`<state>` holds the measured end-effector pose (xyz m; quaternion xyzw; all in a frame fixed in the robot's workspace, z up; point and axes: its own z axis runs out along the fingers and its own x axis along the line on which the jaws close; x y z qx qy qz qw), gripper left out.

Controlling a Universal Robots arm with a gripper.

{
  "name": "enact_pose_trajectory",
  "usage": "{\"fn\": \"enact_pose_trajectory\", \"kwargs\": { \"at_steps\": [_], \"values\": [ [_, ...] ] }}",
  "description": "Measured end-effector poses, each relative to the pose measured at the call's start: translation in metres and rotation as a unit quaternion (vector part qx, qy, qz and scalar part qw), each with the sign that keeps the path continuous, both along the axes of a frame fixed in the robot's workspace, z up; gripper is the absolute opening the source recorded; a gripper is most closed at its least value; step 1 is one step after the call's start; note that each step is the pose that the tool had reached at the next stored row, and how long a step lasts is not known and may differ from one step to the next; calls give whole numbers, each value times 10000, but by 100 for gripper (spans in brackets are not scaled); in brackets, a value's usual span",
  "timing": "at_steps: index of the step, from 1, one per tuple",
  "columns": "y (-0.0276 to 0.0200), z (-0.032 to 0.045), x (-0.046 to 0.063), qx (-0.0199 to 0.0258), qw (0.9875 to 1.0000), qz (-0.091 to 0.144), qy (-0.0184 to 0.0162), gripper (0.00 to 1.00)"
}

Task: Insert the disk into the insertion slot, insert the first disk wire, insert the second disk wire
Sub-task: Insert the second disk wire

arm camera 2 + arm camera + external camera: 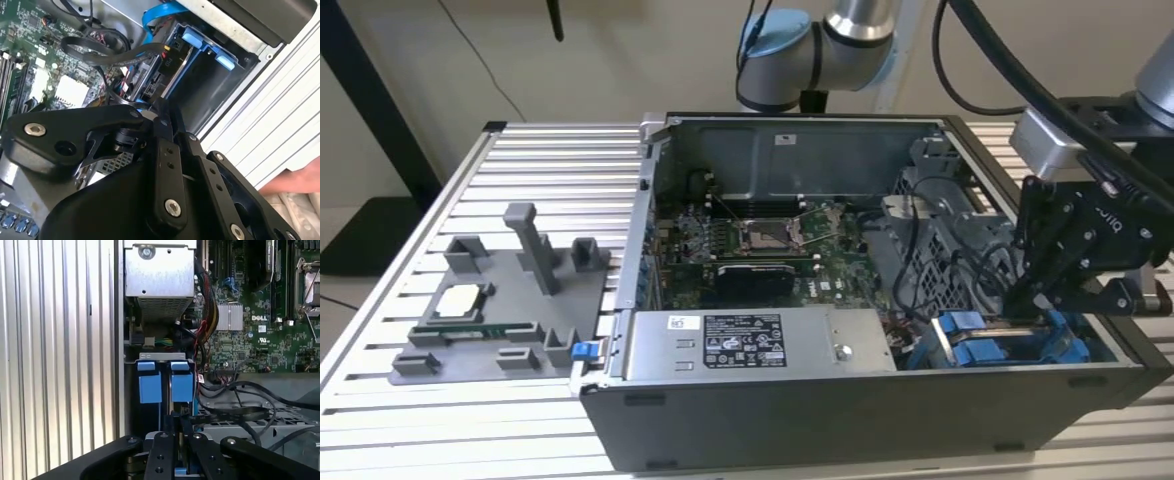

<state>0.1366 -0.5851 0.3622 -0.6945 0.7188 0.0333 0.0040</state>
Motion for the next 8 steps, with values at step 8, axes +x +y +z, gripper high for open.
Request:
{"fn": "enact_pose_trajectory", "kwargs": {
  "at_steps": [8],
  "values": [
    [0, -8, 0, 72, 10000, -2, -33, 0]
  ]
}}
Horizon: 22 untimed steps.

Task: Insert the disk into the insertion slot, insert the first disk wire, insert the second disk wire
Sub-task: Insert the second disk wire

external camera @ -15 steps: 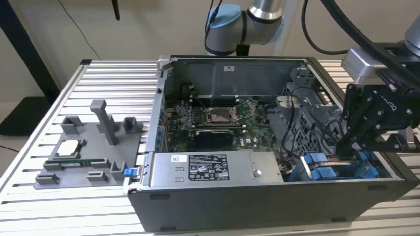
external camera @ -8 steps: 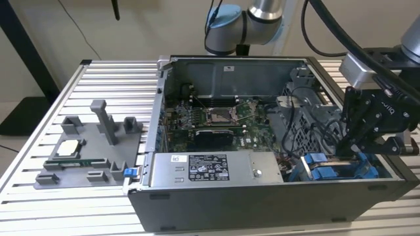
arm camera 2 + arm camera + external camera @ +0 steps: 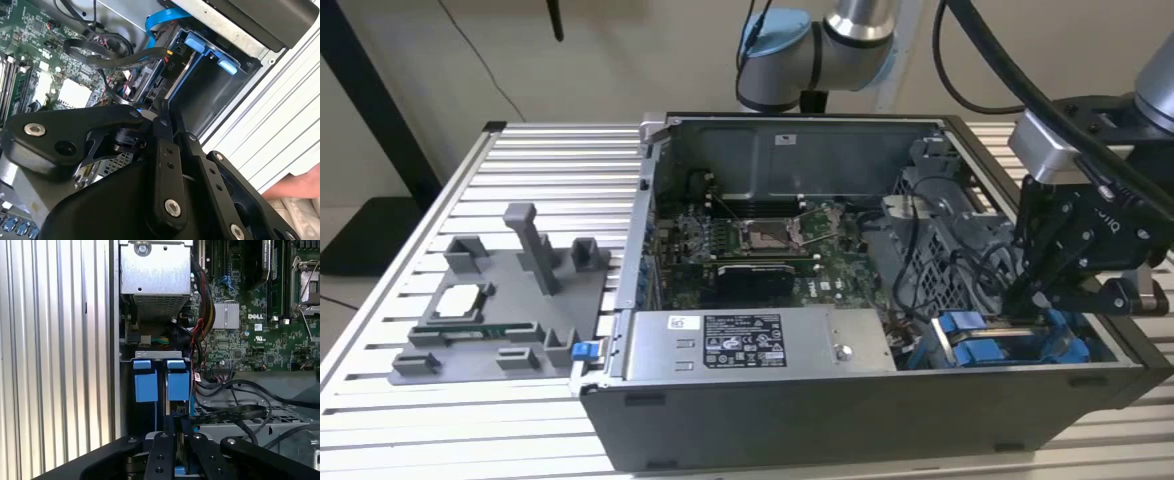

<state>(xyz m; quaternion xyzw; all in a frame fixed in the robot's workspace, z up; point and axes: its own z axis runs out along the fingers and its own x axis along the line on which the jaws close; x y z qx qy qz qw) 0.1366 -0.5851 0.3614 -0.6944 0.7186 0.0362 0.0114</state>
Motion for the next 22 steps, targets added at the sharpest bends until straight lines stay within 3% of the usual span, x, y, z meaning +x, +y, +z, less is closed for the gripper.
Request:
{"fn": "enact_pose_trajectory", "kwargs": {
  "at_steps": [2, 6, 13, 22],
  "values": [
    [-2, -5, 0, 15, 10000, 0, 0, 0],
    [0, -22, 4, 96, 10000, 0, -3, 0],
    [0, -70, 47, 191, 9998, 0, -3, 0],
    [0, -132, 119, 282, 9996, 0, -4, 0]
  ]
}}
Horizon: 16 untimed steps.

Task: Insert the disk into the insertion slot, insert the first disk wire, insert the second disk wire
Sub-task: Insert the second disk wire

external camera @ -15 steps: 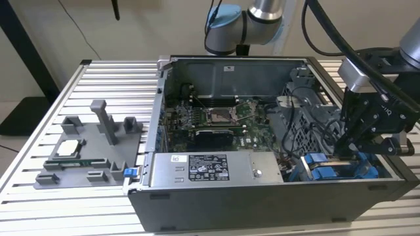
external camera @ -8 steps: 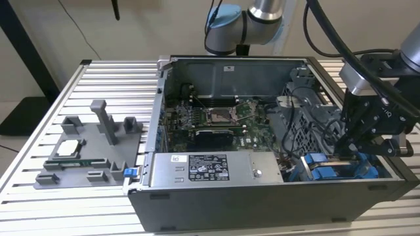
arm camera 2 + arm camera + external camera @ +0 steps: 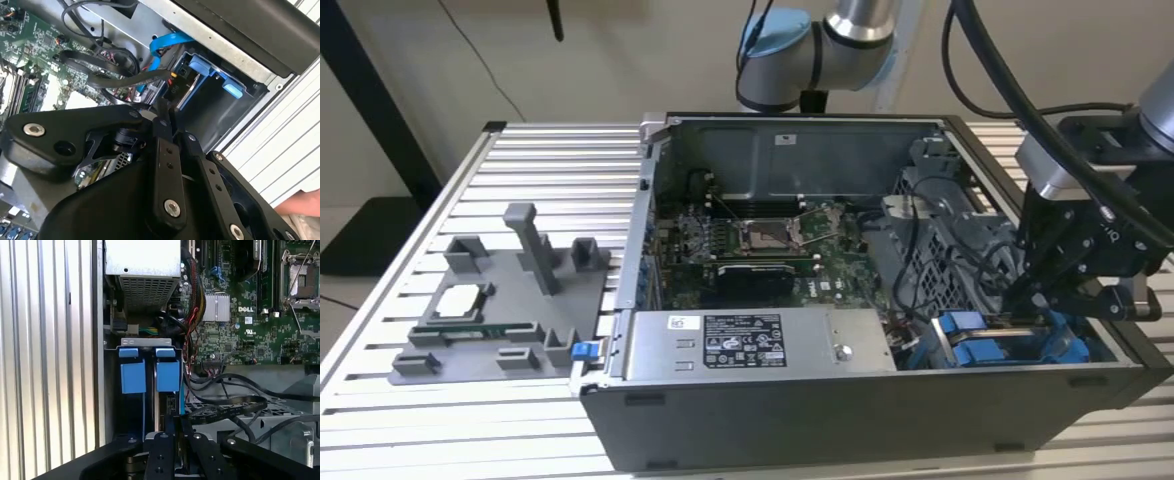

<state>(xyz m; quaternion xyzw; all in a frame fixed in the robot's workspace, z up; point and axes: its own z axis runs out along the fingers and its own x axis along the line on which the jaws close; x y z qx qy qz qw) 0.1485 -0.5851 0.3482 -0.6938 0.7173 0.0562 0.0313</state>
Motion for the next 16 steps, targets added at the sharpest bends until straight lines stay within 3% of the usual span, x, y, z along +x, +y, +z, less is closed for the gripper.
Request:
{"fn": "enact_pose_trajectory", "kwargs": {
  "at_steps": [7, 13, 16],
  "values": [
    [0, -50, 9, 31, 10000, 0, 0, 0],
    [-1, -71, 32, 105, 9999, 0, 0, 0],
    [-3, -80, 37, 108, 9999, -1, 0, 0]
  ]
}}
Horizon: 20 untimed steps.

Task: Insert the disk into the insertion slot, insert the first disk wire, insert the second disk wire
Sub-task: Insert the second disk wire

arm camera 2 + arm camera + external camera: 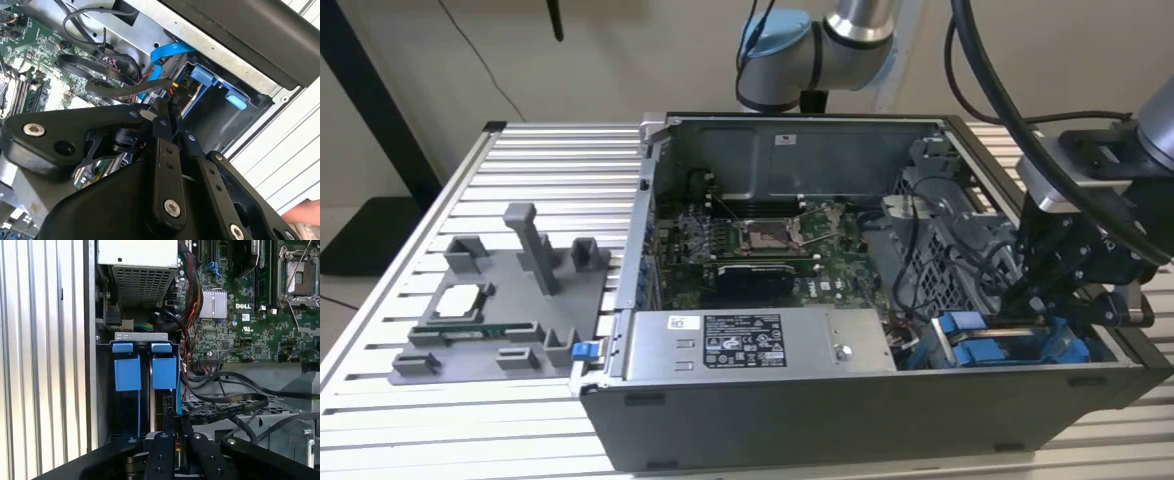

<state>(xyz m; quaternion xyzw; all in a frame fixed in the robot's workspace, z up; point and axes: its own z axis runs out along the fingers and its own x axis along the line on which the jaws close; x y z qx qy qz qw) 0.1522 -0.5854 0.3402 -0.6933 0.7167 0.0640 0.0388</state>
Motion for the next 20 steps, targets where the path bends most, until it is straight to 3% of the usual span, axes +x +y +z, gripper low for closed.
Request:
{"fn": "enact_pose_trajectory", "kwargs": {
  "at_steps": [20],
  "values": [
    [-19, -20, 1, -3, 10000, 1, 15, 0]
  ]
}}
